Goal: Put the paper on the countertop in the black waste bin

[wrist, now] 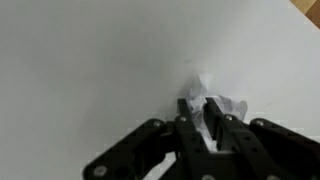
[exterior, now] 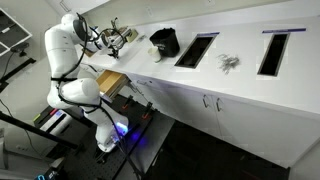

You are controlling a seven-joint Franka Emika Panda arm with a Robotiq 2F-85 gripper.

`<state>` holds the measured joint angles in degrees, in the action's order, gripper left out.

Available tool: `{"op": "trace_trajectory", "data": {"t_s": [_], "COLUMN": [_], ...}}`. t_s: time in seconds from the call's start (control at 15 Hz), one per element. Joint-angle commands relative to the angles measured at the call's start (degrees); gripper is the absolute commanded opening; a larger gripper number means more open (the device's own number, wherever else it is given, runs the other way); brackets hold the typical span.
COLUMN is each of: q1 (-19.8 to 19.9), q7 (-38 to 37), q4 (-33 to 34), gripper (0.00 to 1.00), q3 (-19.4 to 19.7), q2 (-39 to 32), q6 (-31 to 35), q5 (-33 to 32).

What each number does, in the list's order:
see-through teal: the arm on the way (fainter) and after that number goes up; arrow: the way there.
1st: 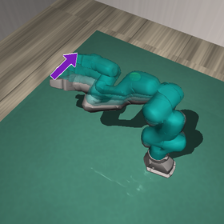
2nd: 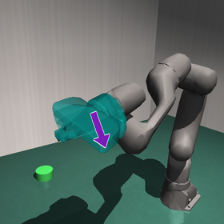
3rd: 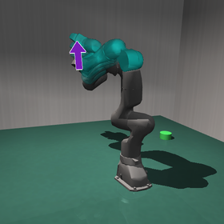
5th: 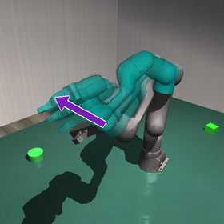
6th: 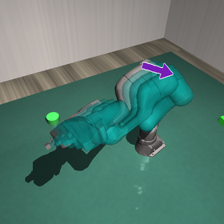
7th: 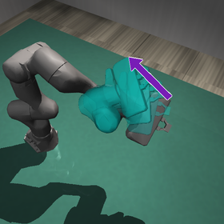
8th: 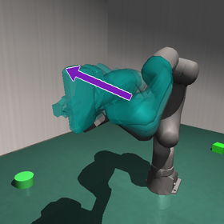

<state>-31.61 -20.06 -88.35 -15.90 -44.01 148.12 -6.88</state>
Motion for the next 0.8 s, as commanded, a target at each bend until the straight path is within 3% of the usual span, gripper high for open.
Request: {"op": "trace_trajectory", "data": {"t_s": [0.0, 0.2, 0.33, 0.73], "q1": [-1.1, -1.3, -3.4, -12.8], "q7": [2.1, 2.1, -1.6, -19.0], "q4": [1.5, 1.4, -0.4, -12.7], "gripper": [0.0, 0.02, 0.0, 0.01], "q3": [1.0, 1.1, 4.1, 19.1], "q2": [-0.8, -0.6, 1.9, 15.2], "q6": [0.4, 0.1, -1.5, -0.3], "q5": [2.3, 2.5, 1.0, -7.1]}}
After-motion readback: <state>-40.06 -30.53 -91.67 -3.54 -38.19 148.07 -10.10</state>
